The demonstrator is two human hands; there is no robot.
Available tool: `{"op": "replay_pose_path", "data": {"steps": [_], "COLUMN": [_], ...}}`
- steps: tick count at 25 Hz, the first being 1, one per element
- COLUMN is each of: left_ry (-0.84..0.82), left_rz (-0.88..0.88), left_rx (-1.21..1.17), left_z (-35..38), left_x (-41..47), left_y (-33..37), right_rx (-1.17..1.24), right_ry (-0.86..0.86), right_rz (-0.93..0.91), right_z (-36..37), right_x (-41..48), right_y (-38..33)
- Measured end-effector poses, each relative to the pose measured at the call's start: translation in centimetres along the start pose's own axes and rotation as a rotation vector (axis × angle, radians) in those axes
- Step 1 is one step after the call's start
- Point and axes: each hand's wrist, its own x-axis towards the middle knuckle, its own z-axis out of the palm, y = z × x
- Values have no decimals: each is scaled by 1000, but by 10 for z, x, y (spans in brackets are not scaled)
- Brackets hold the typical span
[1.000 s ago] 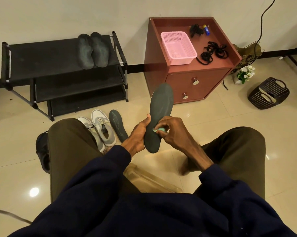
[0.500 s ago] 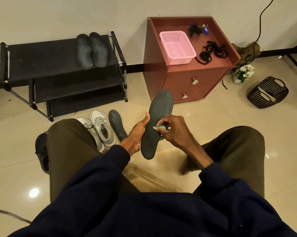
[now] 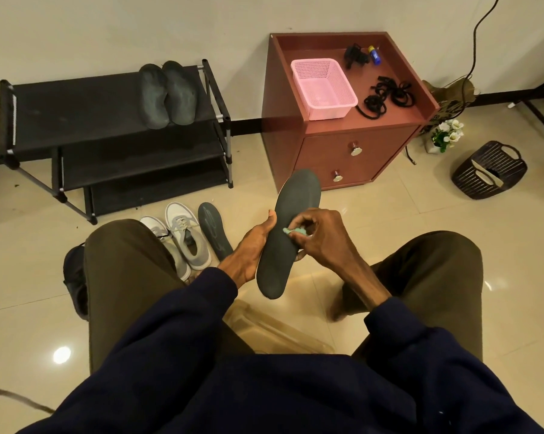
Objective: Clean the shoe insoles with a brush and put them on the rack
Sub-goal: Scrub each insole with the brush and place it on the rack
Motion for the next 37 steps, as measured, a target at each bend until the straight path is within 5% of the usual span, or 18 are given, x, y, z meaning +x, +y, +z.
{"op": "replay_pose_path", "data": {"steps": [3,5,11,16,18,23,28,30,35,37], "left_ry": [-58,-68,14,-73,-77,-26,-68,-92,-23,7], "left_rz": [-59,-69,4,-49,-56,2,-68,-90,0,-3], "left_rx": [-44,-26,111,-12,-9,53,-52,-65,99,88], "left_z": [1,2,-1,-3,-4,-4,-7,-7,-5,-4], "left_x": [0,1,0,4,6,2,6,8,4,3], "left_y": [-2,-4,-3,-3,-5,-2,-6,-6,1,0], "right_rx": [-169,-187,65,-225,-226,52,-245,-191,149,119], "right_ry": [276,315,-295,206,263,-264,179,231,-276,-239], "right_rz": [-9,5,59,43,32,77,30,38,112,86], "right_z": [-8,-9,0,-18,-18,-11,-17,-19,-9,-6], "right_x": [6,4,-6,5,3,-6,4,3,-9,-8], "right_y": [20,24,-8,24,26,-6,19,21,-5,-4]}}
